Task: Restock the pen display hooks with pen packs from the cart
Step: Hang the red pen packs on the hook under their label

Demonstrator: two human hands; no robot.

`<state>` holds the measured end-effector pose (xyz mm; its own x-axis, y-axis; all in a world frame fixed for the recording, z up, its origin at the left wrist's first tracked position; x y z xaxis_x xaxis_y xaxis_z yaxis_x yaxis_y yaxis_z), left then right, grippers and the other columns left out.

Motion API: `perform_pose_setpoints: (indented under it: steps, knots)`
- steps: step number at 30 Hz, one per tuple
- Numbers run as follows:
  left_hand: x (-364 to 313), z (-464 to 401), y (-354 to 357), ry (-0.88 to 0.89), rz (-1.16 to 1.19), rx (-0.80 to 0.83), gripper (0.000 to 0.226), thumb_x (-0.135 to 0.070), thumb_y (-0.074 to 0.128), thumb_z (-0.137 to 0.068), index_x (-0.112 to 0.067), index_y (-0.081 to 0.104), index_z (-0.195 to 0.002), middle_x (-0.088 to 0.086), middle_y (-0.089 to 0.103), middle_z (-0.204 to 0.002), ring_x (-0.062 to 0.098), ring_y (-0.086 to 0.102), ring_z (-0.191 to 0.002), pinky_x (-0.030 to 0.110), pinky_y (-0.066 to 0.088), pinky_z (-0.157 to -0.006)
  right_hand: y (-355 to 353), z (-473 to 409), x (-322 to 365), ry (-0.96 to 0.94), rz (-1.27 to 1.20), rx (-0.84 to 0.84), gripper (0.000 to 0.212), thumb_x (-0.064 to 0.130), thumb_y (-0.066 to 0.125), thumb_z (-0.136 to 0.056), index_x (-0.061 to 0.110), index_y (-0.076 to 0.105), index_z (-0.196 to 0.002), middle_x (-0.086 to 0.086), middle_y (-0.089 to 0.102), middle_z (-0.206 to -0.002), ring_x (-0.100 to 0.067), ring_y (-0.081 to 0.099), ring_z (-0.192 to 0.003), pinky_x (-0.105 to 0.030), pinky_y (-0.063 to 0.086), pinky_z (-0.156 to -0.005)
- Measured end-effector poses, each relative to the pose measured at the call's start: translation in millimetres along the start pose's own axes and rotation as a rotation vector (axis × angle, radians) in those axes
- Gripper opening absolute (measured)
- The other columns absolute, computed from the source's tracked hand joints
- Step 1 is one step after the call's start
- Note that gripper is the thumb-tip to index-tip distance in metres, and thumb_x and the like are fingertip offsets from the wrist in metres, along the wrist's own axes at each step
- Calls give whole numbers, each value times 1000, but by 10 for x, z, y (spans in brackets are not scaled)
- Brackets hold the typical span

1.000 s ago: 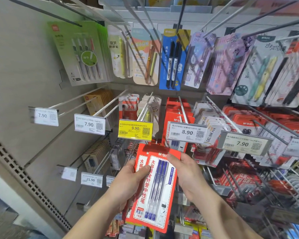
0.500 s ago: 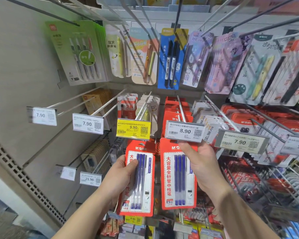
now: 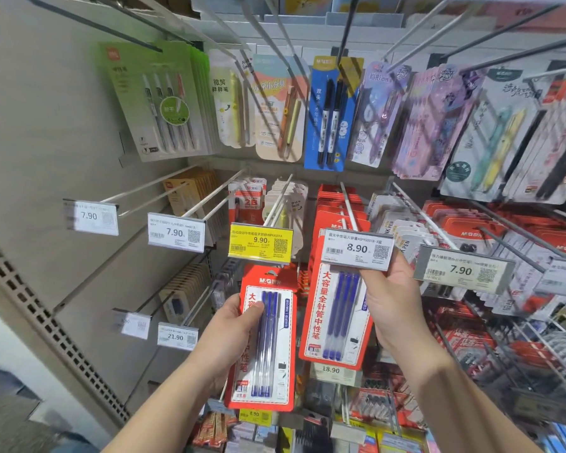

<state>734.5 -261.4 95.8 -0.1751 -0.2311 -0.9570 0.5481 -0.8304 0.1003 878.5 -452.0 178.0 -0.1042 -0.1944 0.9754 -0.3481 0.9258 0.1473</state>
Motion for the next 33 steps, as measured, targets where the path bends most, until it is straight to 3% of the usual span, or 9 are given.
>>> perform_pose_setpoints:
  steps: [11, 16, 23, 28, 33]
  knots:
    - [8, 34, -74, -11, -4, -15, 22, -29, 54, -107, -19, 60, -126, 9, 79, -110, 33, 76, -101, 61, 55, -97, 1, 28, 25, -3, 9, 23, 28, 14, 71, -96, 25, 68, -121, 2, 78, -112, -23, 73, -108, -56, 53, -103]
    - [-22, 67, -71, -18, 3, -14, 21, -29, 53, -108, -20, 60, -125, 10, 79, -109, 33, 76, -100, 61, 56, -97, 18, 57, 28, -2, 9, 42, 26, 28, 73, -90, 30, 69, -116, 3, 78, -111, -21, 74, -106, -52, 54, -100]
    - [-32, 95, -41, -26, 11, -14, 22, -27, 53, -108, -17, 60, -125, 11, 79, -109, 34, 76, -101, 61, 56, -97, 21, -77, 1, 85, 53, -5, 20, 10, 65, -99, 21, 69, -115, 6, 79, -101, -12, 76, -93, -39, 58, -87]
    - [-42, 104, -40, -32, 10, -14, 23, -30, 54, -107, -19, 59, -126, 11, 79, -109, 35, 76, -100, 62, 55, -97, 43, -225, 10, 55, 93, -44, 20, -7, 56, -98, 8, 68, -104, 6, 73, -84, 5, 67, -67, -10, 49, -55]
    - [-52, 111, -54, -37, 5, -17, 22, -30, 54, -107, -18, 59, -125, 11, 79, -108, 34, 76, -99, 61, 56, -96, 55, -393, -126, 121, -20, -70, 27, -9, 49, -100, 10, 66, -92, 8, 72, -73, -2, 66, -64, -14, 52, -56]
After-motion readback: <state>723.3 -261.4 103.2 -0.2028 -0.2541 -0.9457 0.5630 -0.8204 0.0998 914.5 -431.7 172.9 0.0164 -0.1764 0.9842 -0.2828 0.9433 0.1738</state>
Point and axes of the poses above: each hand's wrist, its own z-axis away from the middle knuckle, its own y-axis out of the palm, x = y × z, the point moved 5 cm from there along -z, towards the middle knuckle
